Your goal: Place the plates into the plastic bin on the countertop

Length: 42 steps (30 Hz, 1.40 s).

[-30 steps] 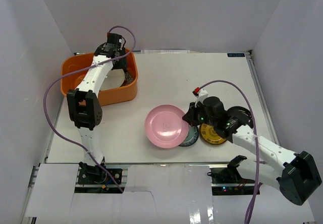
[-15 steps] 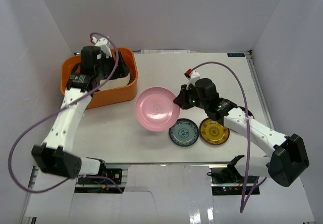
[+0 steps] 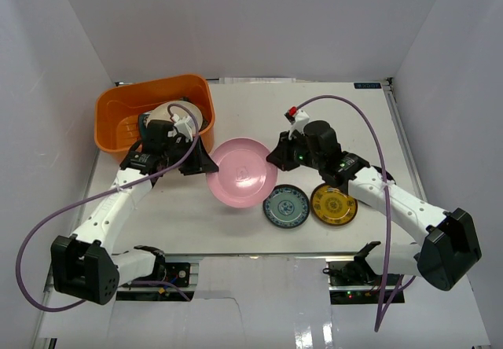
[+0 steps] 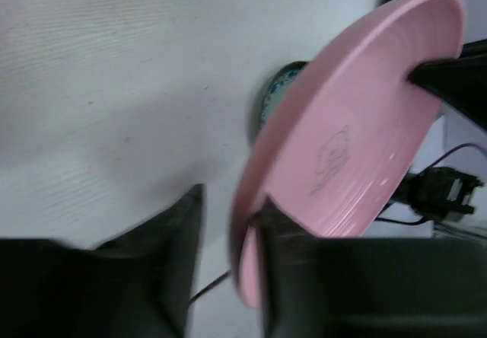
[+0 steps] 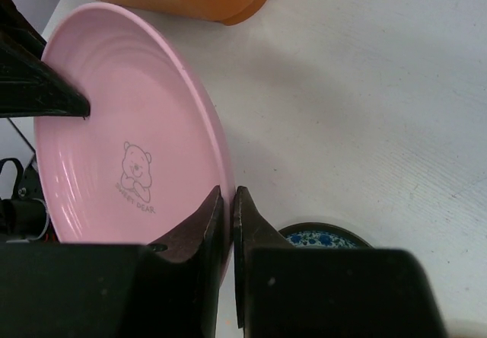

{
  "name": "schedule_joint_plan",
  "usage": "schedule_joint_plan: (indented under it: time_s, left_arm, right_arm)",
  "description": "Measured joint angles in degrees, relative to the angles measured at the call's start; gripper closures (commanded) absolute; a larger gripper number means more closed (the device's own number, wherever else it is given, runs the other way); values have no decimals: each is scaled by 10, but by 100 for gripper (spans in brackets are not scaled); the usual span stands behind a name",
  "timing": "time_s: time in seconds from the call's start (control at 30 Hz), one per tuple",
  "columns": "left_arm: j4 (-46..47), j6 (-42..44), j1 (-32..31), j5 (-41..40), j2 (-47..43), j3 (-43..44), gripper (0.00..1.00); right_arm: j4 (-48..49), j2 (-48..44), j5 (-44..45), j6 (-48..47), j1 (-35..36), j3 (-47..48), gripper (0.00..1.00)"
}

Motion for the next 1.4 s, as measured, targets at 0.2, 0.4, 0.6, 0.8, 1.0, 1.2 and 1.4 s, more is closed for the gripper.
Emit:
schedule_joint_plan:
  time_s: [0.2,0.4,0.6,0.8,1.0,1.2,1.4]
  left_arm:
    - [26,-3,-14,7,3,16,100]
    - [31,-19,10,-43,49,131,100]
    - [77,-40,110,-103,119,249,100]
    - [91,-57,224,-200,162,234,95]
    - [91,-57,276,-263,216,209,59]
    - [96,-56,278,-251,275,209,2]
    - [119,-76,278,-217,229,205,2]
  right_arm:
    - [12,-2,3,12,-5,-1,46]
    - [21,-58,3,20,-2,-24,19]
    - [11,-153,5,14,-2,-81,19]
    - [-8,-185,16,6,-2,-148,20]
    - [-32,-231,42,5,-2,-214,21]
    - [-45,-268,73,6,-2,-237,22]
    - [-55,-264,93,10,-3,-247,36]
